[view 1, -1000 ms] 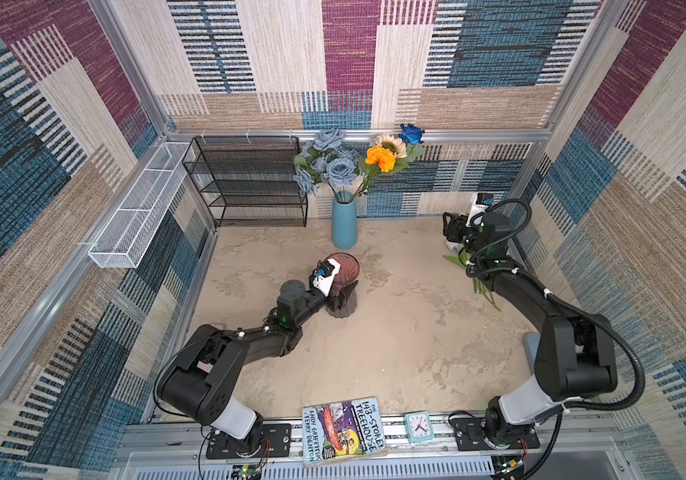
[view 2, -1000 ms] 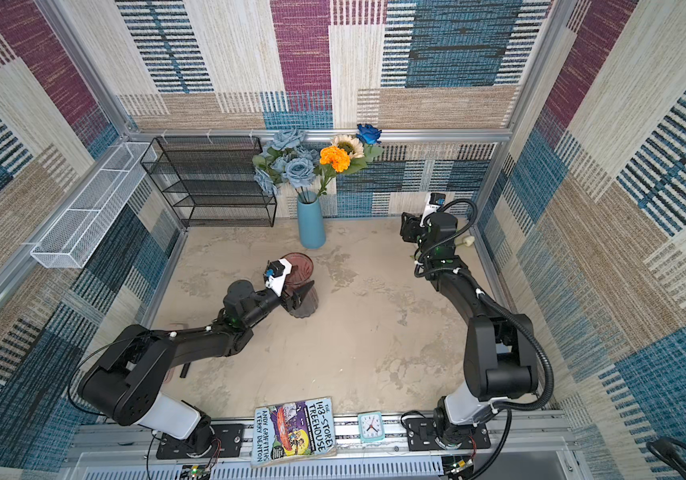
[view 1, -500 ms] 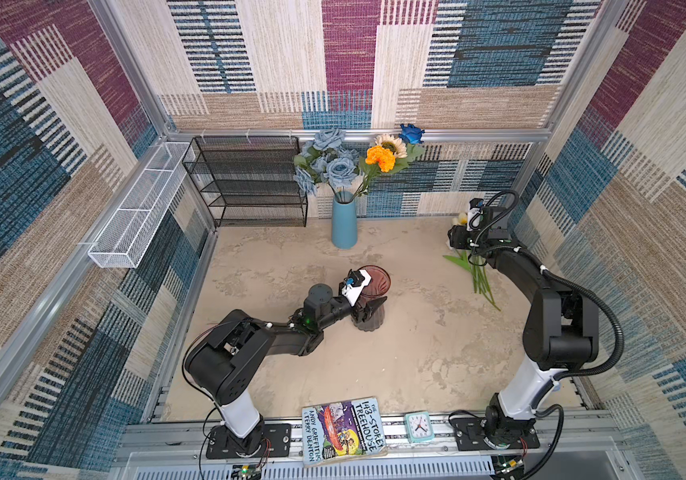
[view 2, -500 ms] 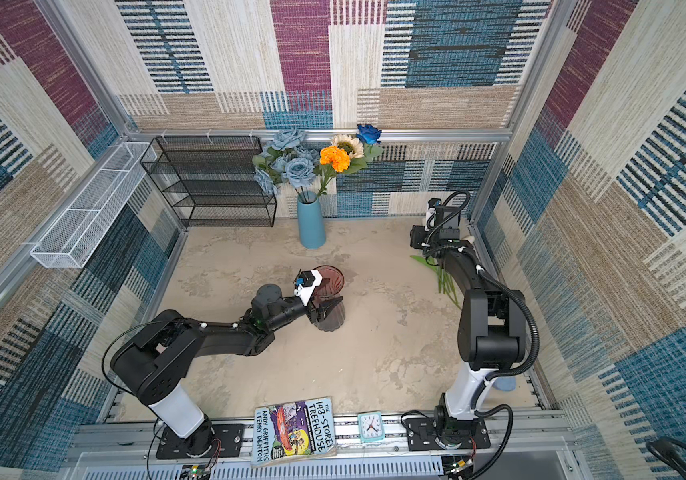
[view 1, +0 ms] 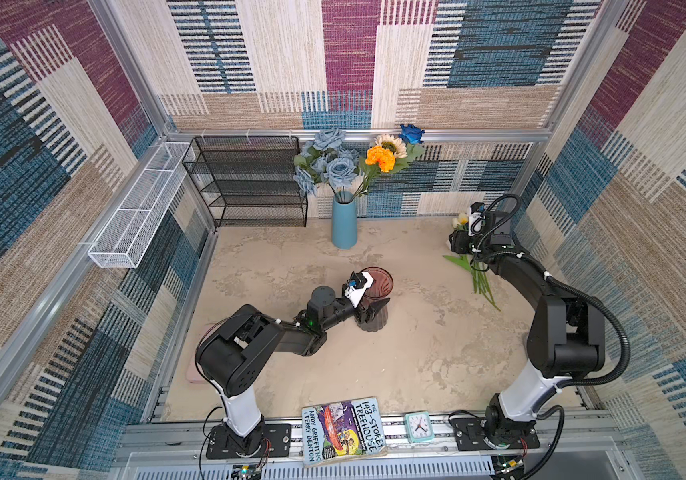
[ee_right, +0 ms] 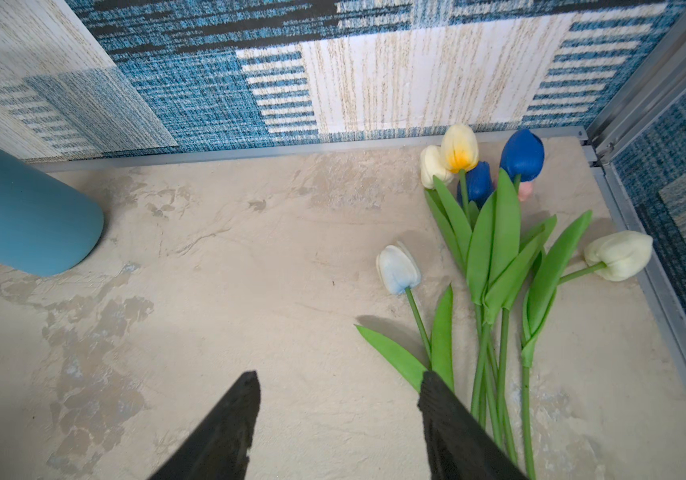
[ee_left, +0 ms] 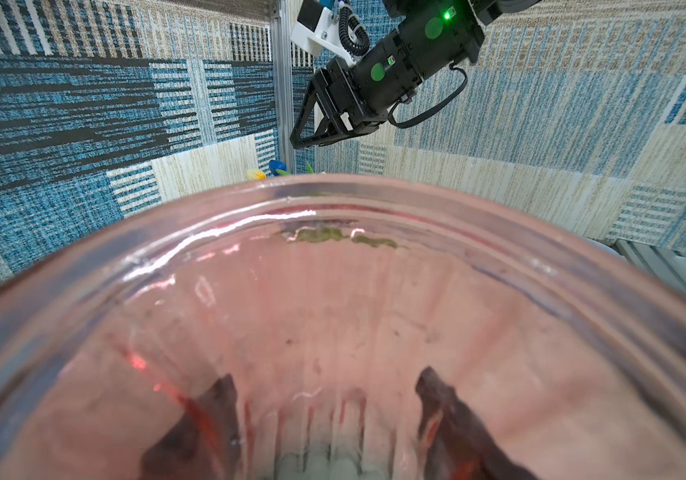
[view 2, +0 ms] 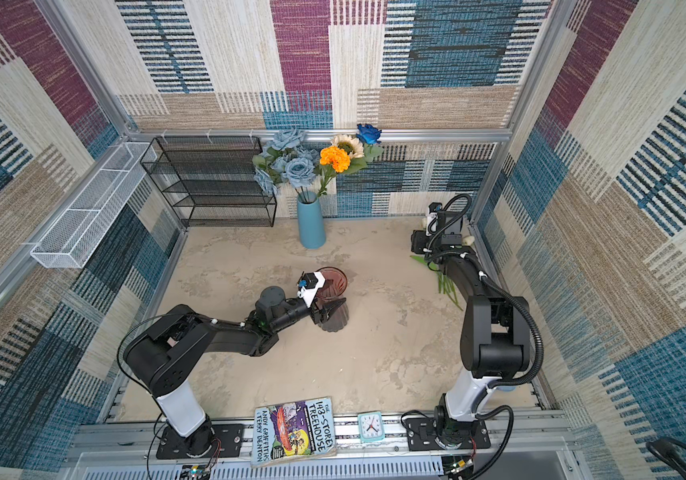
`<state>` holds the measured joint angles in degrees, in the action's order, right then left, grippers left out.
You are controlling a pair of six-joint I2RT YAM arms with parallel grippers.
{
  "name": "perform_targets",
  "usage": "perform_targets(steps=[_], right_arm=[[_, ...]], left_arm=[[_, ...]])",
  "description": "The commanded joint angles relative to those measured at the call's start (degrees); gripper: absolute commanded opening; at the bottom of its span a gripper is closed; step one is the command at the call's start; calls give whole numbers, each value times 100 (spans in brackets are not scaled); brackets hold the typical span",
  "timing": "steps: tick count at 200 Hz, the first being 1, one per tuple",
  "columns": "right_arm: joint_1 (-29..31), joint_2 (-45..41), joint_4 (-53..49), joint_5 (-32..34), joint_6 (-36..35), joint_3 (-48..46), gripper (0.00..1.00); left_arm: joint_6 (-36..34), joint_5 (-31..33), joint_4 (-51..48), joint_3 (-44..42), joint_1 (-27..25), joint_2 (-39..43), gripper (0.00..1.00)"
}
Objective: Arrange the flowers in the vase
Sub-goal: 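Slide the pink vase to table centre with left gripper while right reaches tulips, then open the left gripper off the pink vase while the right grasps a white tulip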
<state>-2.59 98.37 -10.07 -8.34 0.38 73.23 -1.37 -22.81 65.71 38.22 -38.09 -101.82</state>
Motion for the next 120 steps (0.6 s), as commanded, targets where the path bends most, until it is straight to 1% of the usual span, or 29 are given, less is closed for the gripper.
perform_targets(steps=[1, 15, 32, 33, 35, 36, 37, 38, 67, 92, 120], right_arm=[[-5, -77, 376, -30, 19, -56, 66], [2, -114, 487, -22, 40, -129, 69], [-5, -176, 591, 19, 50, -221, 72], [-9, -181, 597, 18, 50, -230, 72], [-6, -185, 594, 17, 43, -237, 73], [-1, -193, 598, 17, 37, -239, 73], [-3, -194, 600, 17, 35, -243, 73], [-3, -194, 600, 17, 35, -243, 73], [-9, -237, 589, 82, -11, -272, 77], [-25, -265, 543, 129, -100, -255, 79], [-129, -80, 132, -91, -412, 44, 80]], left_arm=[[-262, 22, 205, 88, -6, 83, 70], [-336, 22, 86, 120, -13, 100, 81], [-386, 16, 98, 61, -14, 142, 90], [-384, 15, 103, 53, -14, 148, 91], [-389, 22, 107, 41, -15, 159, 96], [-390, 33, 108, 34, -15, 165, 96], [-390, 33, 112, 27, -15, 173, 99], [-391, 36, 115, 19, -15, 176, 99], [-517, 98, -26, -126, -15, 364, 100], [-725, 349, -291, -331, -15, 593, 100], [-787, 452, -642, -602, -15, 917, 100]])
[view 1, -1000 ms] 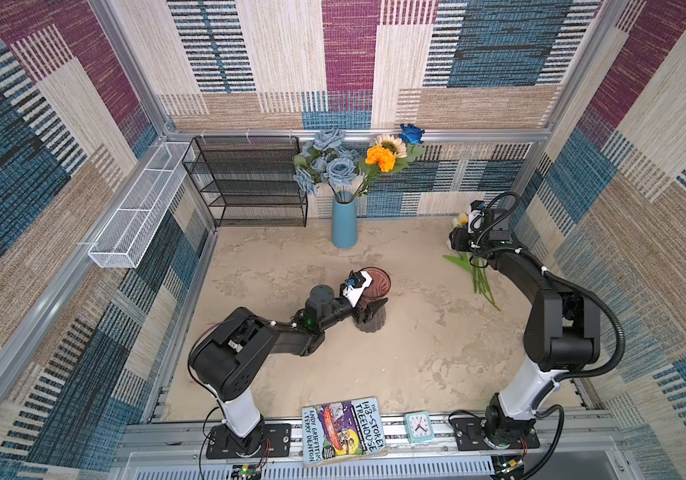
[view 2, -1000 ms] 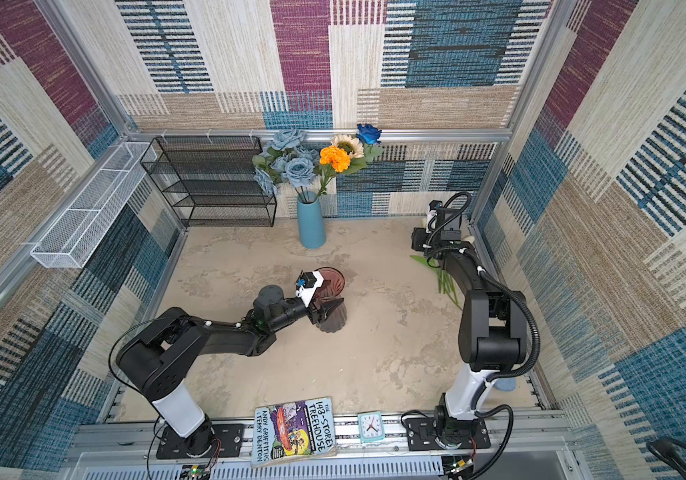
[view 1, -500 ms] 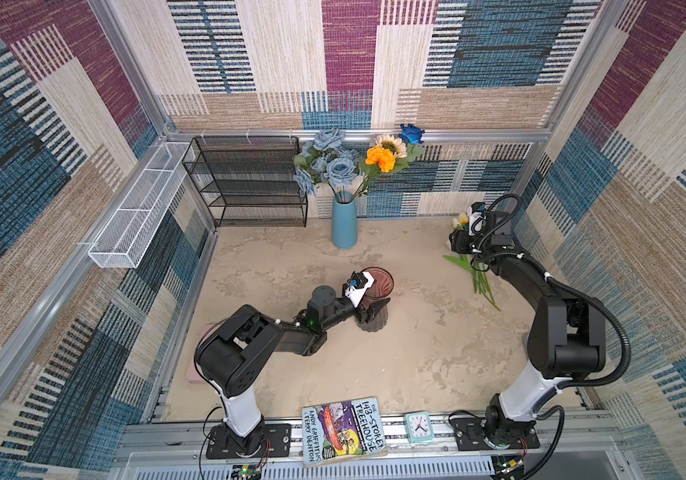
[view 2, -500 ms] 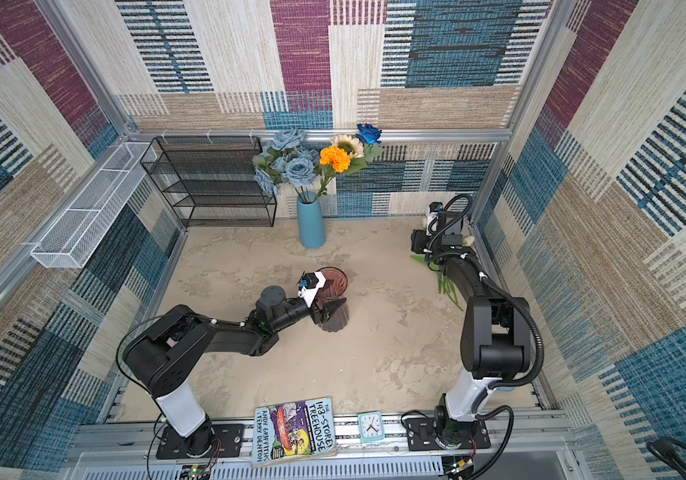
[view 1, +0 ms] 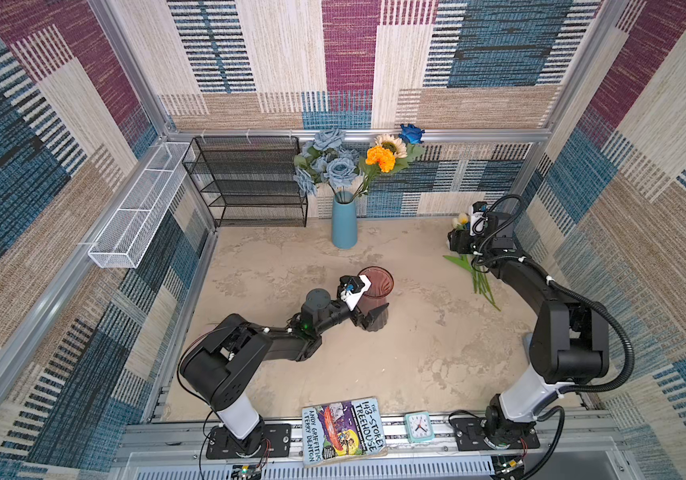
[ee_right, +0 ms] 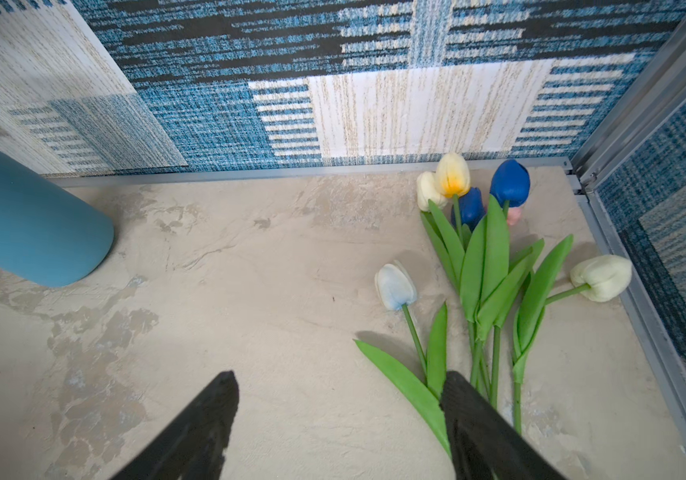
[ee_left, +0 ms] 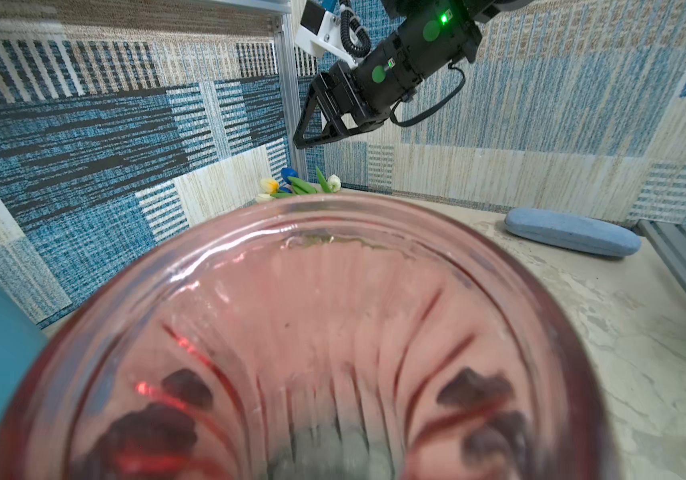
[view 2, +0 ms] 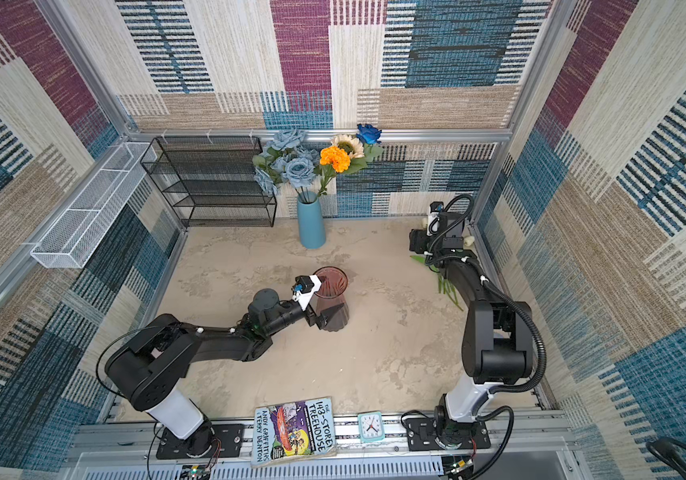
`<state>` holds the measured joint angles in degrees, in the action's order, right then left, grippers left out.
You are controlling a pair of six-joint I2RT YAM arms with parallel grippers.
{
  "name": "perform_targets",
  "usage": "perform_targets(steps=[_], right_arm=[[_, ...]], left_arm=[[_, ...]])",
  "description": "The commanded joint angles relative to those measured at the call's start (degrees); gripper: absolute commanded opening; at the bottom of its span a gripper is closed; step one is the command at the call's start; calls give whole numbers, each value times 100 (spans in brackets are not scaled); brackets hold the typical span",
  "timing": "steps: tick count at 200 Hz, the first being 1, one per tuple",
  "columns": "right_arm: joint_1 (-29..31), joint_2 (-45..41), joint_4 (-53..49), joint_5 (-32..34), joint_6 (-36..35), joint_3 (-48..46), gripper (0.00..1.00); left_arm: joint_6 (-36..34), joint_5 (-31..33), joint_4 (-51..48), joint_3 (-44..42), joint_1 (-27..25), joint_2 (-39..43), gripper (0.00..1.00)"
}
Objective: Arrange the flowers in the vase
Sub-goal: 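Open the left gripper off the pink vase while the right grasps a white tulip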
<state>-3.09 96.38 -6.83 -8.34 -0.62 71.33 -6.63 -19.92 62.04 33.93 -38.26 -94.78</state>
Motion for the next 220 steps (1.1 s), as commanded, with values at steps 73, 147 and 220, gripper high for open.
perform_targets(steps=[73, 147, 220], right_arm=[[-401, 1536, -2277, 45, -1699, 1569, 52], [-508, 2486, -2449, 576, -1888, 2277, 47], [-508, 2454, -2494, 61, -1915, 2052, 53]], left_arm=[[-251, 508, -1790, -888, -85, 2261, 100], [-353, 600, -2548, -956, -309, 3256, 100], [-450, 438, -2075, -689, -331, 2729, 99]])
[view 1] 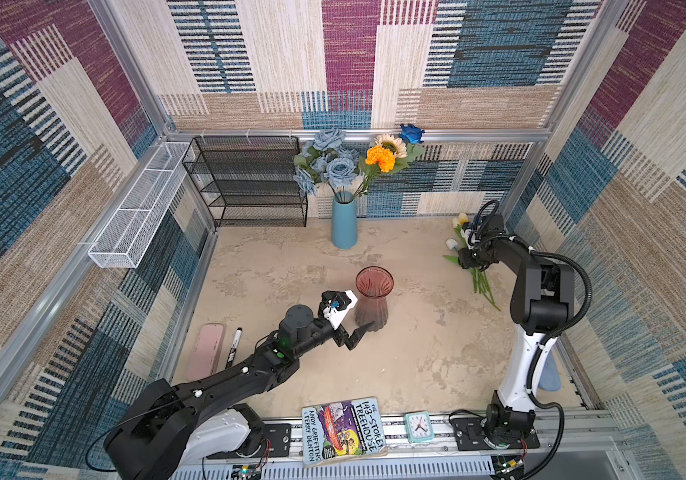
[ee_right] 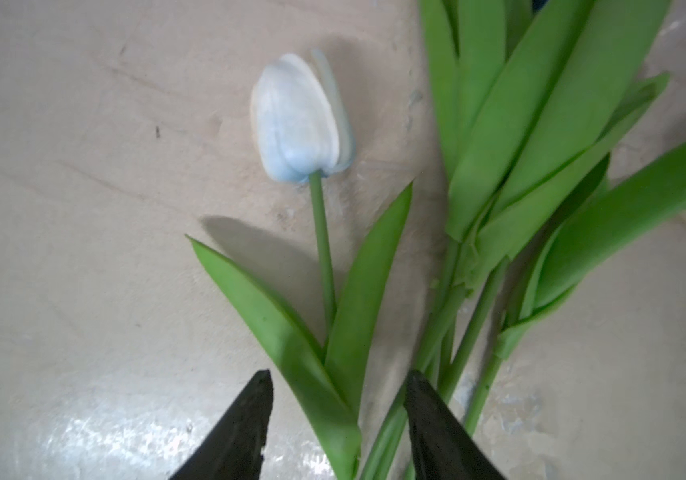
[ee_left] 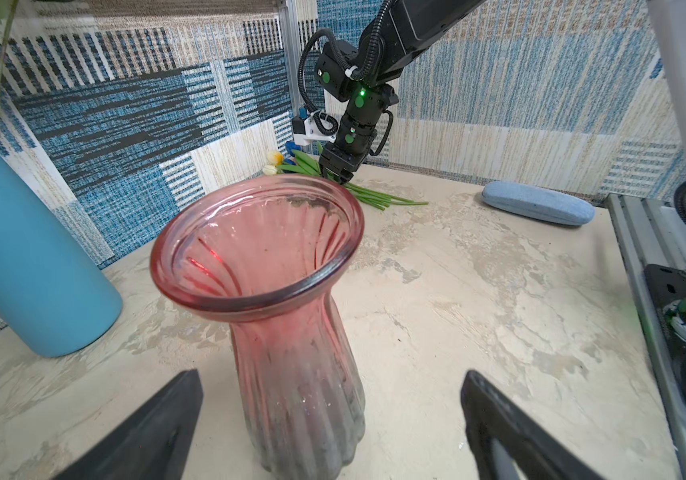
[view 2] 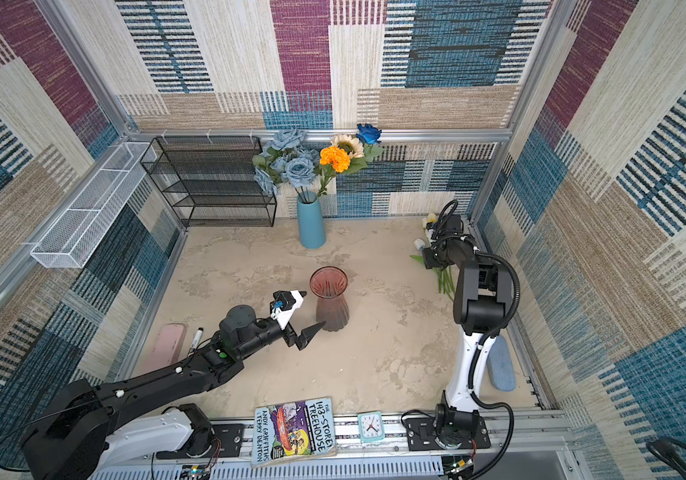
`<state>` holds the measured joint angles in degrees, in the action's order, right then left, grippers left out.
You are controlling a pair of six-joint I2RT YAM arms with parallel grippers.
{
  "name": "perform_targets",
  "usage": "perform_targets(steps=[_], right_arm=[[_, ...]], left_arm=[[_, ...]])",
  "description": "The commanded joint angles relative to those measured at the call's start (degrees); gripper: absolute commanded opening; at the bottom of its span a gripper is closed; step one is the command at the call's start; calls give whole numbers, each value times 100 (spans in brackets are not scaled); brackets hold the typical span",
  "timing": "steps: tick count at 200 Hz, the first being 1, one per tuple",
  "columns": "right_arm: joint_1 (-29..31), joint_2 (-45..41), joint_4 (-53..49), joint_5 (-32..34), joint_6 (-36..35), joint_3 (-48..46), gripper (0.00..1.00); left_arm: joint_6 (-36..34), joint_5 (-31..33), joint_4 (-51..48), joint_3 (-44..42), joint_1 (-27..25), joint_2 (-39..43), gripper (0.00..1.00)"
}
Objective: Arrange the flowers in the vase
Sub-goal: 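Open the left gripper off the pink vase while the right grasps a white tulip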
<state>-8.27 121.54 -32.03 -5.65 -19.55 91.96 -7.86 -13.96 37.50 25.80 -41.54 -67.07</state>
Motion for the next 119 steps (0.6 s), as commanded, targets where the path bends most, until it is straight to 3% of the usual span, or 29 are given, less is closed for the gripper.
perform_targets(steps=[1, 67, 119], right_arm=[[10, -61, 28, -212, -22, -12, 53], [10, 186, 21, -241, 11, -82, 46], [10, 103, 137, -456, 108, -60, 28]], left_arm=[[-334, -159, 380, 130, -3, -43, 99], [-416, -168, 497, 326, -3, -293, 99], [-424, -144, 539, 382, -3, -384, 99]])
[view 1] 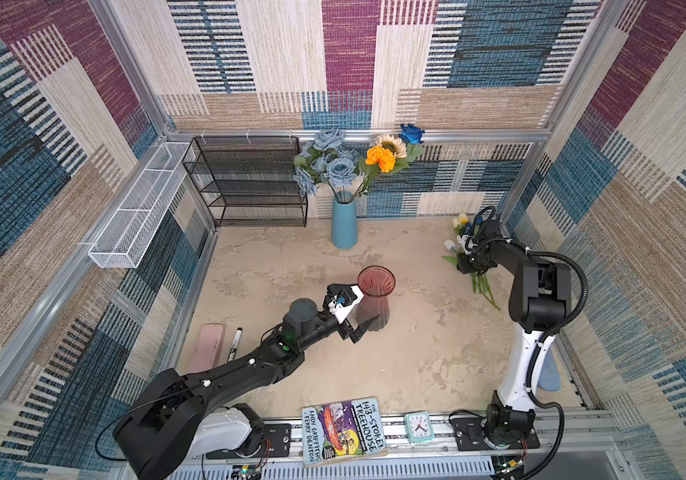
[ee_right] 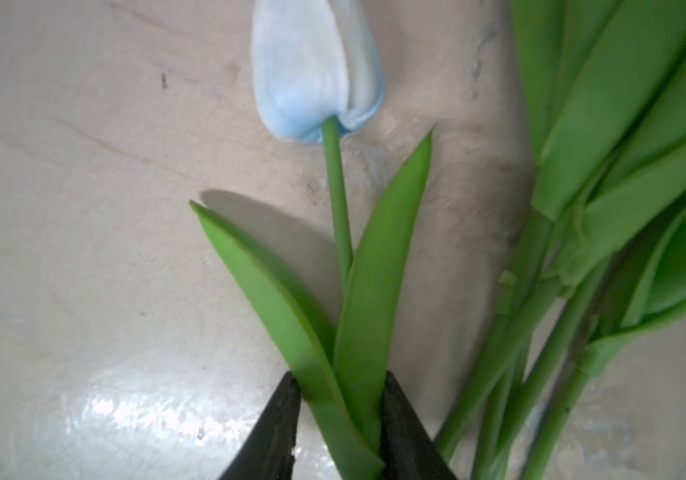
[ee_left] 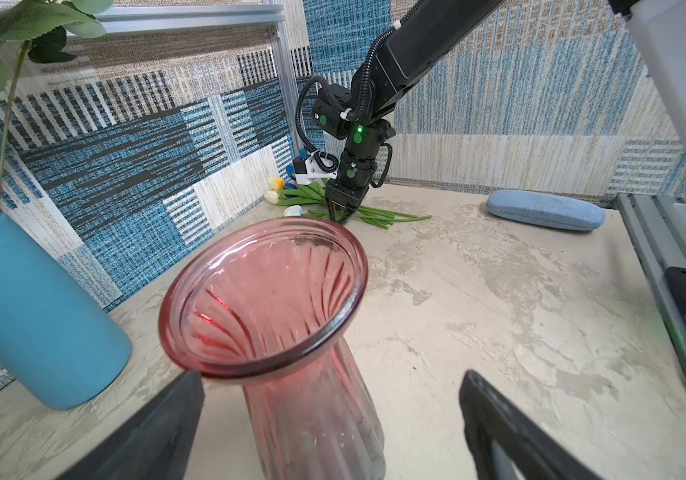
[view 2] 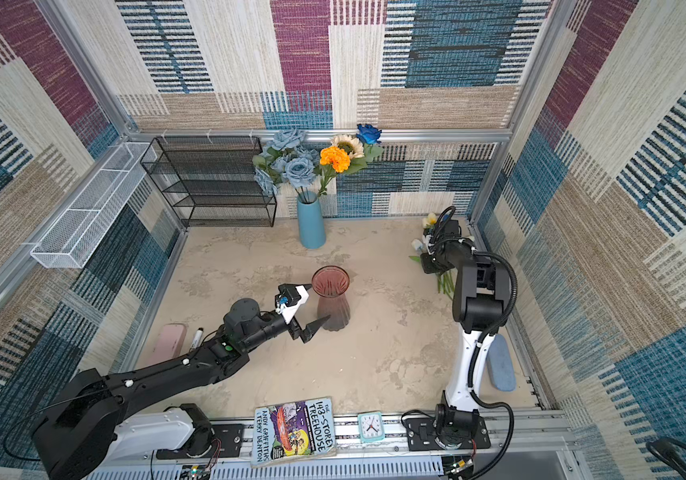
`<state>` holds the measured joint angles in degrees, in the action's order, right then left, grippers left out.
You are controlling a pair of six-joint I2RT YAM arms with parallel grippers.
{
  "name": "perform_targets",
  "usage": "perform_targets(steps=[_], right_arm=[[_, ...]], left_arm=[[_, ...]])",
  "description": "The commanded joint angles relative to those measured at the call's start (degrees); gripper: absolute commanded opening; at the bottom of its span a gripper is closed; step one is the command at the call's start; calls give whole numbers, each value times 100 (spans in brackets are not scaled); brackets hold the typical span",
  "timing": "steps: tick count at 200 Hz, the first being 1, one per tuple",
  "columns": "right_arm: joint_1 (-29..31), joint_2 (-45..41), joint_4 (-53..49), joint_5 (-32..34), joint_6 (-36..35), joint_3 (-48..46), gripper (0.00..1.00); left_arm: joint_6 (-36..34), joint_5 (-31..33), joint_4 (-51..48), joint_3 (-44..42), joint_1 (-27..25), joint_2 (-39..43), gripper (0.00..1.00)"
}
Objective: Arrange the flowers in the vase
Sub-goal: 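Open the left gripper off the pink vase while the right grasps a white tulip, then lift the white tulip and carry it over the pink vase with the right gripper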
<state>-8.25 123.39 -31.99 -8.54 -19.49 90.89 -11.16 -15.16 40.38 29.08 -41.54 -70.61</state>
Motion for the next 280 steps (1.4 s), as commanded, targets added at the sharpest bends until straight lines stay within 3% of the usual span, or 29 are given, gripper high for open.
perform_targets(steps=[1, 63, 148, 221, 280], right_arm=[[8, -94, 136, -175, 102, 45, 28], [8, -432, 368, -440, 264, -89, 14], [8, -1887, 1209, -1398, 1079, -621, 9], [212, -4511, 3771, -2895, 2669, -2364, 11], [1204, -5942, 6229, -2979, 3976, -3279, 13]], left_arm=[[-91, -23, 251, 54, -3, -31, 99], [-136, 81, 217, 58, -3, 169, 98], [-248, 278, 206, -78, -3, 674, 99], [-259, 283, 429, -138, 1, 822, 99], [-167, 268, 807, -130, -3, 538, 100]])
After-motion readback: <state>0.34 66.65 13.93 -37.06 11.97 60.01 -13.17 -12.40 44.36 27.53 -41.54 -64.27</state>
